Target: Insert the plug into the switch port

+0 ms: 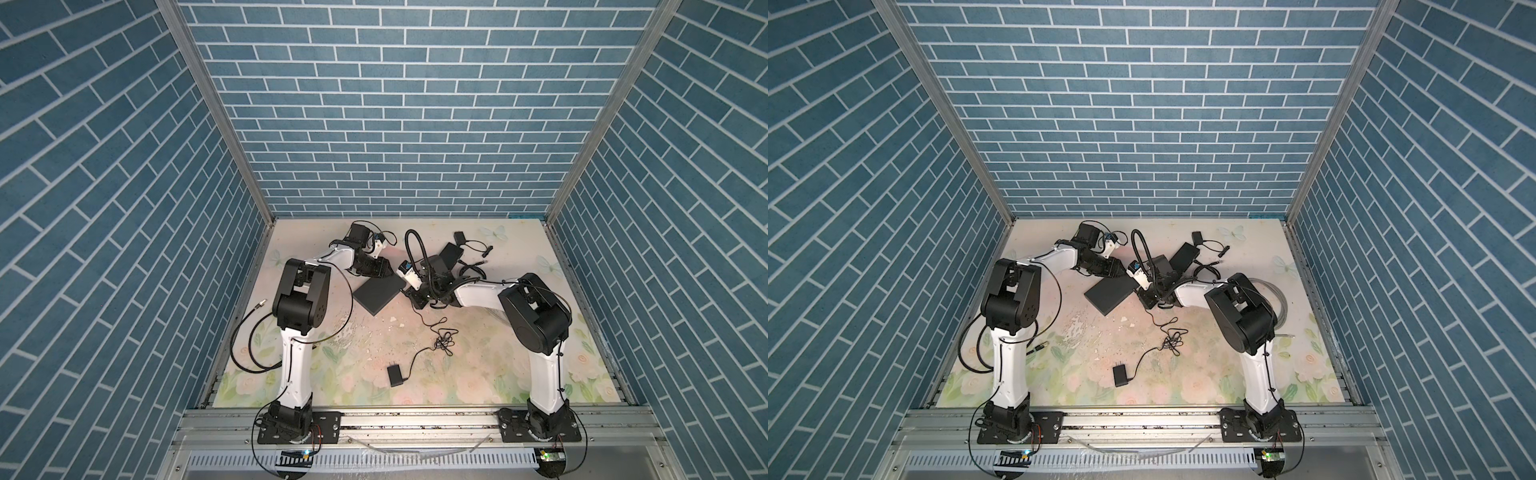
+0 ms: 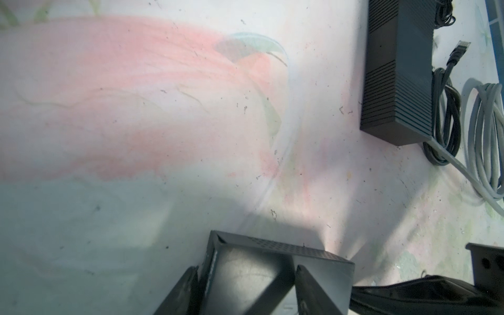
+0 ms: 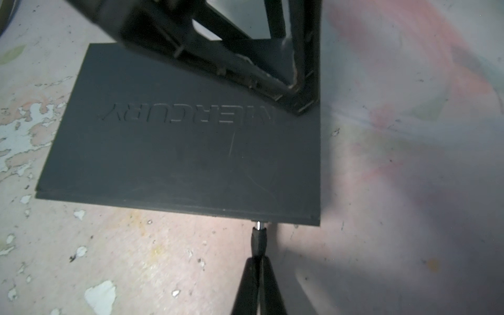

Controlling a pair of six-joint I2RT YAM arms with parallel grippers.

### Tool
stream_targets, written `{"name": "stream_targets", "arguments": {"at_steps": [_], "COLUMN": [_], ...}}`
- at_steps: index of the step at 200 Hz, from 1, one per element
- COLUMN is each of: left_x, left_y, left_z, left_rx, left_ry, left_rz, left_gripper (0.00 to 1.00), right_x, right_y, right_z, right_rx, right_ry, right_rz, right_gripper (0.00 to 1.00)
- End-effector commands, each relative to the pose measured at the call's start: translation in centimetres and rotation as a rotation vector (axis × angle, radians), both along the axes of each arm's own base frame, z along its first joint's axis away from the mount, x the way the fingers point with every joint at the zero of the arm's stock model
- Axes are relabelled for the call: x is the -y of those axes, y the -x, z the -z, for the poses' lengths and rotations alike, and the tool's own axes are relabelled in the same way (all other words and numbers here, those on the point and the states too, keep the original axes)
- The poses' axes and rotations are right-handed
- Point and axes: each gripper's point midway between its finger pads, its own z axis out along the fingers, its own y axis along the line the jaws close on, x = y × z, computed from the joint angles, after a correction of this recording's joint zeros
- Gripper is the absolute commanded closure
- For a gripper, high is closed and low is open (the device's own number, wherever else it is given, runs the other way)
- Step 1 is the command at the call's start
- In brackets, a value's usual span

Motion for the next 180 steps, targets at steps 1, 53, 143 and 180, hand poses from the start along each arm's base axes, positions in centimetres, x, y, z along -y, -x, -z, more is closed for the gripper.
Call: {"name": "stream_targets", "arguments": {"at_steps": [1, 53, 143, 180], "left_x": [7.8, 8.6, 9.1, 9.2], "left_y": [13.2, 14.5, 15.6, 15.7], "left_z": [1.3, 1.2, 1.4, 1.2], "left_rx": [-0.427, -0.442, -0.473, -0.473], "left_ry": [0.169, 0.192, 0.233, 0.246], "left_rz": [0.210, 0.248, 0.242, 0.240], "left_gripper": [0.44, 0.45, 0.46, 0.47], "right_x": [-5.0, -5.6, -6.3, -7.0], "right_y": [-4.2, -5.0, -6.7, -7.5], "right_z": [-8.1, -8.3, -10.6, -11.1], "right_rx": [0.279, 0.291, 0.351, 0.356], "right_ry": [-0.292, -0.303, -0.341, -0.366], "right_rz": [0.014, 0.020, 0.067, 0.089], "right_gripper": [1.00, 1.00, 1.00, 1.00]}}
